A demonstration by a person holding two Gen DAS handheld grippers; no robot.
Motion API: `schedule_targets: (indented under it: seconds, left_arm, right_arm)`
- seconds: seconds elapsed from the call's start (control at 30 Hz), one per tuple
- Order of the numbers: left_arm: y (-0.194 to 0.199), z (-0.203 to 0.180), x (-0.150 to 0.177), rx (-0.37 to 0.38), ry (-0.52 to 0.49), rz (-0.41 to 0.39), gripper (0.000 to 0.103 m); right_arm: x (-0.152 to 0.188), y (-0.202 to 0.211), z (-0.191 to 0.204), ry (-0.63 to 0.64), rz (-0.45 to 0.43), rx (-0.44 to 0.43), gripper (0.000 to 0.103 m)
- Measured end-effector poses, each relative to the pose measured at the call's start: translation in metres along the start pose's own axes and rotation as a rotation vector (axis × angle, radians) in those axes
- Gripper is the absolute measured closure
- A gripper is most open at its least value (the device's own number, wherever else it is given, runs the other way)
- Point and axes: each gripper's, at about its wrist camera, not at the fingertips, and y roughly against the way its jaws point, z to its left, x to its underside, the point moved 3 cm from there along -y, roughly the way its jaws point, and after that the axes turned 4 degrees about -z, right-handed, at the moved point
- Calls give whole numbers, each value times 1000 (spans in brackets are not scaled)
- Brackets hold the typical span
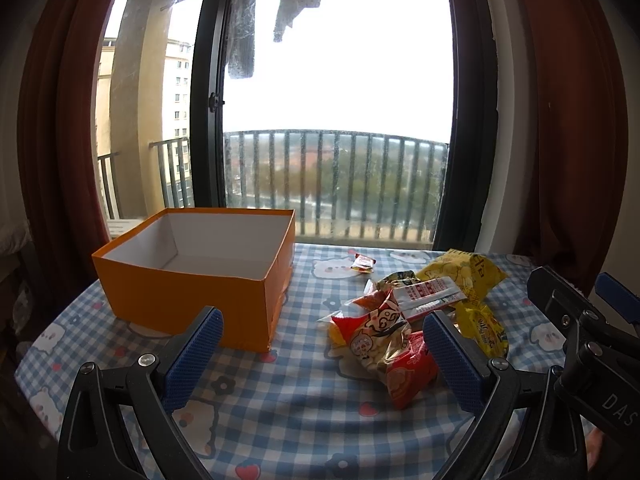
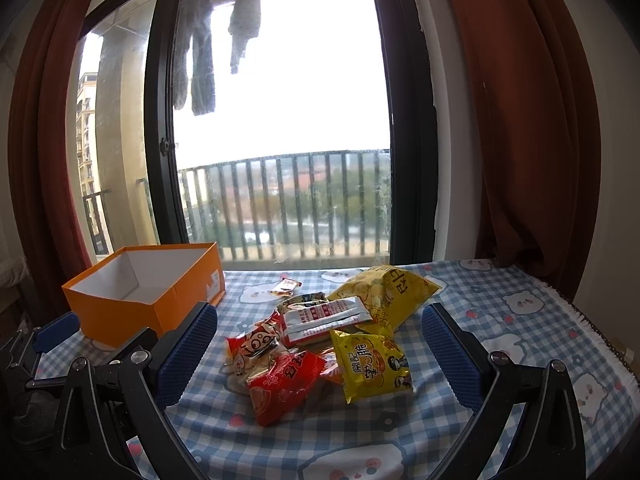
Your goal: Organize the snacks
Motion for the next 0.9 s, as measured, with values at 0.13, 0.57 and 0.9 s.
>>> schedule_targets:
  seconds: [0.13,0.57,0.9]
  left_arm:
    - [1,1,0,1,1,-4,2]
    - [6,3,1,-17,12,-3,2]
    - [5,5,-2,-41,-12,-14,2]
  right_arm:
    - [0,1,0,0,1,0,0]
    - [-3,6,-2,29,-23,10,0]
    - [-3,0,-3,21,-10,10,0]
